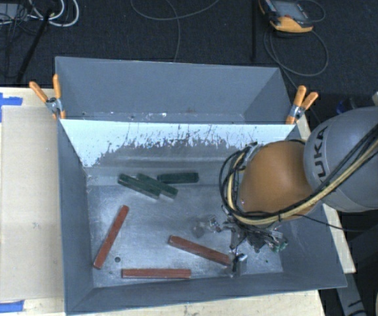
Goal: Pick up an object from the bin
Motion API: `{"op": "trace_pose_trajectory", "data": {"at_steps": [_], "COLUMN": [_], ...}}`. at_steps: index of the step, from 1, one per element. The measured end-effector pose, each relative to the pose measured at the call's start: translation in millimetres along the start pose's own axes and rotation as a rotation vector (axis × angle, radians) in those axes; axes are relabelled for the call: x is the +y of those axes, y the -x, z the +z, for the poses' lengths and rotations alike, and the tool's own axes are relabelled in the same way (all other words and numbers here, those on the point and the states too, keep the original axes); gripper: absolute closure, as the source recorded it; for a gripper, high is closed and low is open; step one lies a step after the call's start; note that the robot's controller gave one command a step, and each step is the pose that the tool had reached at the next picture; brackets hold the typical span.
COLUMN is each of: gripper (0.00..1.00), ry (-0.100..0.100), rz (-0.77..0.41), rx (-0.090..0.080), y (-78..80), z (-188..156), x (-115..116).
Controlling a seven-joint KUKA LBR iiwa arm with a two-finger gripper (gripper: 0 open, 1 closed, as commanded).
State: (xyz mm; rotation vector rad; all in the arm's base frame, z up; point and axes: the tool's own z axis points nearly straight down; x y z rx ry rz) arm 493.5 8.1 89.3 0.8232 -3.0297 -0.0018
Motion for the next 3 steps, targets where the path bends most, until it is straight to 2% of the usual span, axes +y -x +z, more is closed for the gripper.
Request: {"op": "trace_pose_trajectory", "data": {"at_steps": [1,2,3], "gripper": [0.0,1.0,1.0], "ry": [-0.007,-0.003,-0.005], "rz": [0.034,0.034,-0.113], "rx": [-0.012,-0.005,-0.01], "y": [-5.9,-7.7,25.4], "z": [18.1,19.2,-139.7], "x": [5.8,7.3,26.1]}}
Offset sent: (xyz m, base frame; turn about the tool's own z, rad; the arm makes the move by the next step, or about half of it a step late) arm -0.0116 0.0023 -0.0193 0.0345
